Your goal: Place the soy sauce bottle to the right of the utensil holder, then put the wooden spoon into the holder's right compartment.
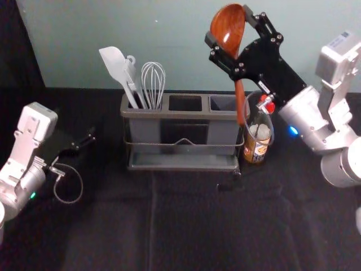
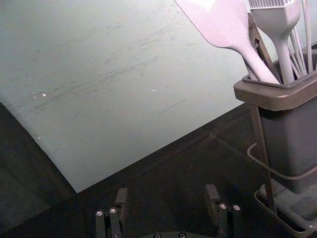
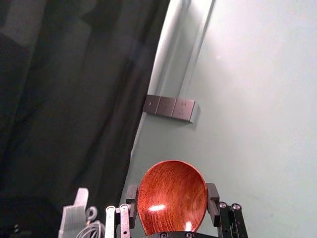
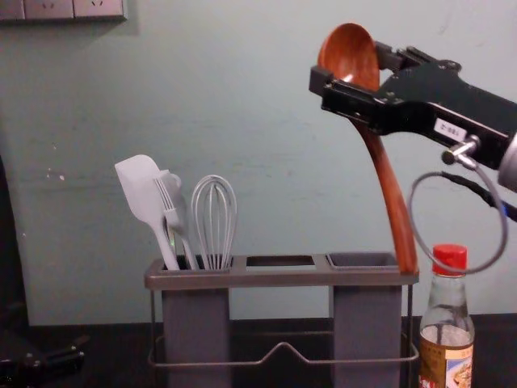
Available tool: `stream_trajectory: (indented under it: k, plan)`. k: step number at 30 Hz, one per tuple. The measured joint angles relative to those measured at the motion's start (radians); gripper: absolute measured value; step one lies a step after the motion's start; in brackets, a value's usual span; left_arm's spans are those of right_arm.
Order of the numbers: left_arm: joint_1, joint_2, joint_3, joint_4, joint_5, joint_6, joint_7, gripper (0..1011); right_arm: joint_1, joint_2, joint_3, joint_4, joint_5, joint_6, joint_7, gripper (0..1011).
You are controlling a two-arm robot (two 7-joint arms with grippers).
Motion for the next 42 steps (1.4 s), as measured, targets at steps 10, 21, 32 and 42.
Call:
stream_trajectory:
  k: [10,21,32,42]
  plan:
    - [0.0,0.0,0.0,0.0,0.0,0.0,0.0,1005,0.099,-0.032,-0.031,0.141,-0.01,-0.117,0.002,840]
    - [0.0,0.0,0.0,0.0,0.0,0.0,0.0,1005,0.154,-0.059,-0.047,0.276,-0.047,-0.209,-0.001,840]
    - [0.0,0.0,0.0,0.0,0.0,0.0,0.0,1005,0.154,-0.082,-0.045,0.37,-0.061,-0.305,0.0,840]
    - [0.0,0.0,0.0,0.0,0.0,0.0,0.0,1005,0.142,-0.094,-0.035,0.444,-0.068,-0.357,0.009,840]
